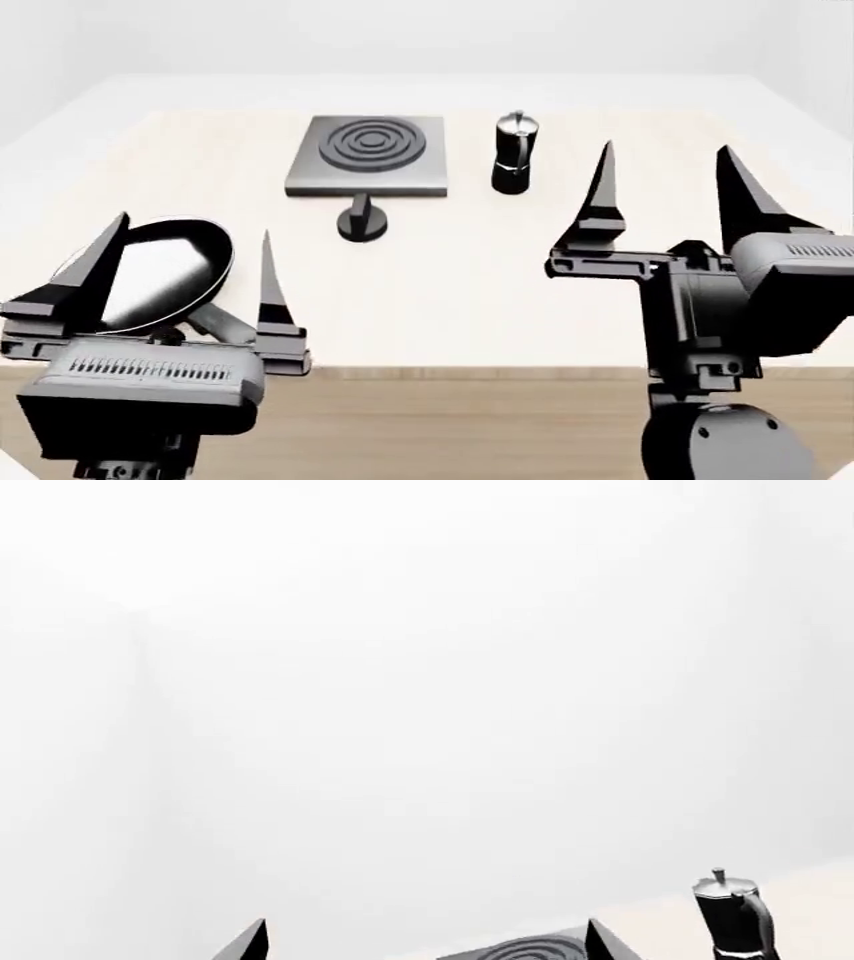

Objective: Turn on the stove and put the moka pot on it.

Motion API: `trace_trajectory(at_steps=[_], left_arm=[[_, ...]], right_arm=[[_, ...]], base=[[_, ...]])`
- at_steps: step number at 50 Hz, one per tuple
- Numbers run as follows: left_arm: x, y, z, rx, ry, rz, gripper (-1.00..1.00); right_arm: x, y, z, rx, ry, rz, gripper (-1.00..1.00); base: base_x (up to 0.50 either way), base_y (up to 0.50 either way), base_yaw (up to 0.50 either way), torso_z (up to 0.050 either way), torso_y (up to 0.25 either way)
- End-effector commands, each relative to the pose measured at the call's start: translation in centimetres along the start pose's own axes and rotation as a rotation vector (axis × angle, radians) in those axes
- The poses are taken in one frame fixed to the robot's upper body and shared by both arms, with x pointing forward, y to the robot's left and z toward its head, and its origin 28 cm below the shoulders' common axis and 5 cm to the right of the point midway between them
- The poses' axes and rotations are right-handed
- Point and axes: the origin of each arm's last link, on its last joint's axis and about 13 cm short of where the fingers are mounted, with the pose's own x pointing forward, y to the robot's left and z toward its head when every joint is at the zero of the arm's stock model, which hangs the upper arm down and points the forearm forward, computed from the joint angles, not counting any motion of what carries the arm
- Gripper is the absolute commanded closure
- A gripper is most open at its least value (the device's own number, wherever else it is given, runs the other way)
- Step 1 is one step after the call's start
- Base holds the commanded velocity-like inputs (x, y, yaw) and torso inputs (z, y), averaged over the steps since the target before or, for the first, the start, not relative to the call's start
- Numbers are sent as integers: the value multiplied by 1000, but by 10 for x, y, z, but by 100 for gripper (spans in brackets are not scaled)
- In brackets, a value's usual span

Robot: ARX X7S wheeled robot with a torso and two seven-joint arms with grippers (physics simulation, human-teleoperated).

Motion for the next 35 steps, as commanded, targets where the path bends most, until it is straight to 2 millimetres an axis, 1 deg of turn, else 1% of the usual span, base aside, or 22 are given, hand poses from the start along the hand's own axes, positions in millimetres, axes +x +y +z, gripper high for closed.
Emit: trace_trajectory(at_steps=[1, 25, 31, 33, 35], left_arm=[[-4, 10, 30, 0, -106, 25, -100], [-8, 11, 32, -11, -115, 23, -100], [-9, 11, 32, -15, -117, 23, -100], [-11, 10, 32, -15, -117, 21, -100], [-11, 11, 32, -18, -117, 23, -100]], right_arm=[[4, -2, 35, 9, -109, -9, -100], [5, 0, 38, 21, -117, -8, -100], [3, 2, 35, 21, -123, -6, -100], [0, 3, 30, 25, -126, -3, -100], [-1, 3, 29, 29, -128, 1, -100]], base=[[0, 0, 0, 50, 10], [0, 0, 0, 50, 10], [0, 0, 0, 50, 10], [0, 0, 0, 50, 10], [0, 0, 0, 50, 12]])
